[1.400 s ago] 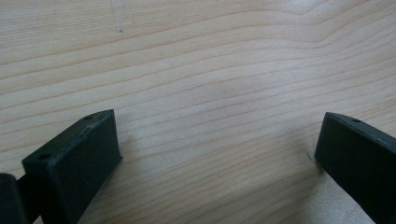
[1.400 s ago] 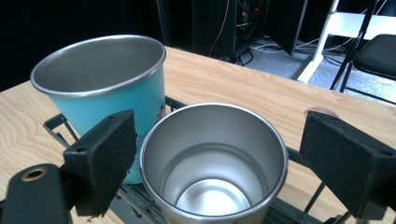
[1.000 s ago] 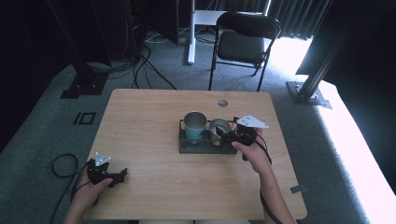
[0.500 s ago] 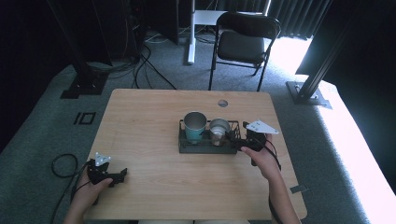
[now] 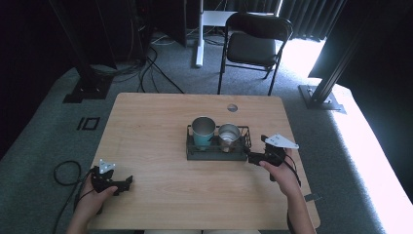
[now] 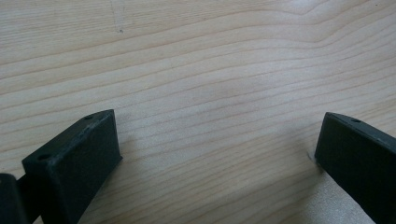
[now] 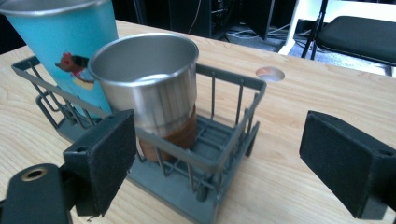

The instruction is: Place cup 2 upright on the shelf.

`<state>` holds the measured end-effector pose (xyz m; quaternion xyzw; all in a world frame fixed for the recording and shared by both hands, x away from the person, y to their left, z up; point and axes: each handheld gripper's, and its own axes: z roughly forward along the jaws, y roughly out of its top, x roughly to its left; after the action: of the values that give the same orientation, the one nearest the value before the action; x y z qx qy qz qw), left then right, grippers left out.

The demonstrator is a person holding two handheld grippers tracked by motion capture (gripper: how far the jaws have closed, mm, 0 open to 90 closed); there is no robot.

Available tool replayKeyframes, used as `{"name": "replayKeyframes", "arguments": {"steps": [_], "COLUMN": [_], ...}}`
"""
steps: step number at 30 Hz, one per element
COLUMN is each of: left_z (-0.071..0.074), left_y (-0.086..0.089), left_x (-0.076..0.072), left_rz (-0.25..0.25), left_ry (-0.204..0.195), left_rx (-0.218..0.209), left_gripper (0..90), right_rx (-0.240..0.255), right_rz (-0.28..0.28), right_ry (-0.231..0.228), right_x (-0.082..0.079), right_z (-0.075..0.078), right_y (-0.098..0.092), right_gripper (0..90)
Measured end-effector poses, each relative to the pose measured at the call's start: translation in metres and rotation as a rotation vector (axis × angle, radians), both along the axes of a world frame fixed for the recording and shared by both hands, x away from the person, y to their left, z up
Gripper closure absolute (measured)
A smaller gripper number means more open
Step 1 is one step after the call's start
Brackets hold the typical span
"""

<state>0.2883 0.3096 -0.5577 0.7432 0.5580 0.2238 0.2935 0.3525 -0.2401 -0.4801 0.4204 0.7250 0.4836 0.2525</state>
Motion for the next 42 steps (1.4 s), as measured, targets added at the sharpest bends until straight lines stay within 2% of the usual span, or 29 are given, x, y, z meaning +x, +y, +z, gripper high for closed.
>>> {"name": "replayKeyframes", "arguments": {"steps": [11, 25, 32, 37, 42], "left_z": [0.000, 0.000, 0.000, 0.000, 0.000], "left_y": [0.000, 0.000, 0.000, 0.000, 0.000], "left_x": [0.000, 0.000, 0.000, 0.000, 0.000], "left_rz": [0.000, -0.001, -0.001, -0.001, -0.001], "left_ry": [0.000, -0.001, -0.001, -0.001, -0.001], "left_rx": [0.000, 0.001, 0.001, 0.001, 0.001], "left_gripper": [0.5, 0.5, 0.5, 0.5, 0.5], "right_rx": [0.001, -0.038, -0.052, -0.065, -0.073], "right_rz": [-0.004, 0.013, 0.016, 0.054, 0.049], "right_ry": [0.035, 0.080, 0.113, 0.140, 0.161], "right_x": [-0.010, -0.021, -0.027, -0.032, -0.034], "right_z": [-0.020, -0.050, -0.062, -0.068, -0.073], "right_y": [-0.011, -0.024, -0.031, -0.034, -0.037], "right_gripper": [10.8, 10.8, 10.8, 10.8, 10.8]}}
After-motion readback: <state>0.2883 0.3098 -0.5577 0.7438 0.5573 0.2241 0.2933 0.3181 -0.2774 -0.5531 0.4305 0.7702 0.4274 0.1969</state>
